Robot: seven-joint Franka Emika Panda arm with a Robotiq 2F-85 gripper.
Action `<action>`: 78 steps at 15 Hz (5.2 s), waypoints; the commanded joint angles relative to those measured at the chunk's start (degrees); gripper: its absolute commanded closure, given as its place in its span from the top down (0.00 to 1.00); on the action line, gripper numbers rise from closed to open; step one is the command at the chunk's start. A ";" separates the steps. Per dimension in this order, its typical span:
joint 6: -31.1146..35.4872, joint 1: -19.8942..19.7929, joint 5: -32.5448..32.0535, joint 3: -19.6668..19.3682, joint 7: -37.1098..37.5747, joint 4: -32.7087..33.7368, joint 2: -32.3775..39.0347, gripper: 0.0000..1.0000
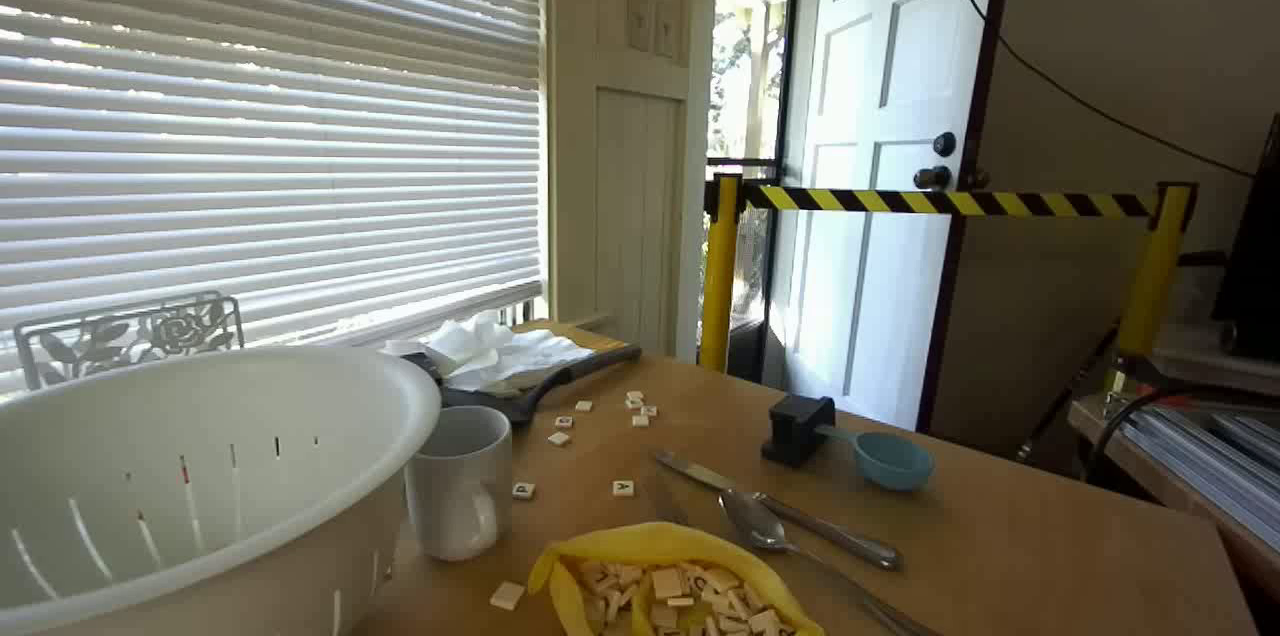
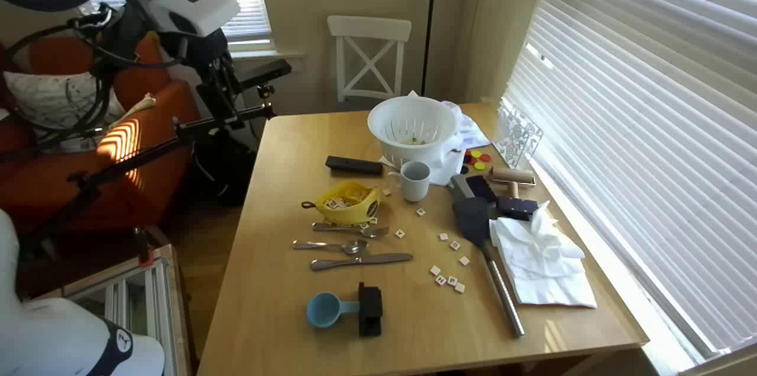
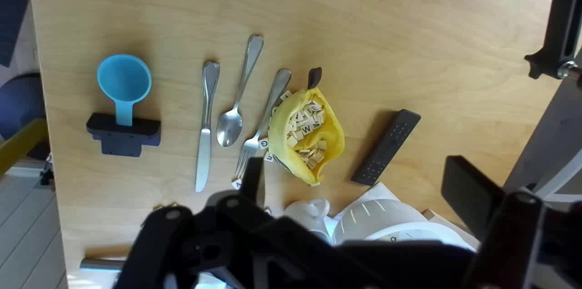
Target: Pour the tile letters from the cup into the bowl
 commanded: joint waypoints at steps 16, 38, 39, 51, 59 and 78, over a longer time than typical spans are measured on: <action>20.35 -15.48 -14.02 19.58 35.33 11.24 29.12 1.00; 25.48 9.12 -44.87 -7.36 61.57 31.89 64.52 1.00; 25.99 9.81 -44.22 -8.45 62.41 32.76 65.93 1.00; 42.42 17.71 -38.87 -20.54 72.68 36.79 77.75 1.00; 43.09 19.48 -36.64 -23.22 70.78 37.73 79.15 1.00; 50.35 23.62 -37.40 -30.14 70.34 39.35 84.10 0.27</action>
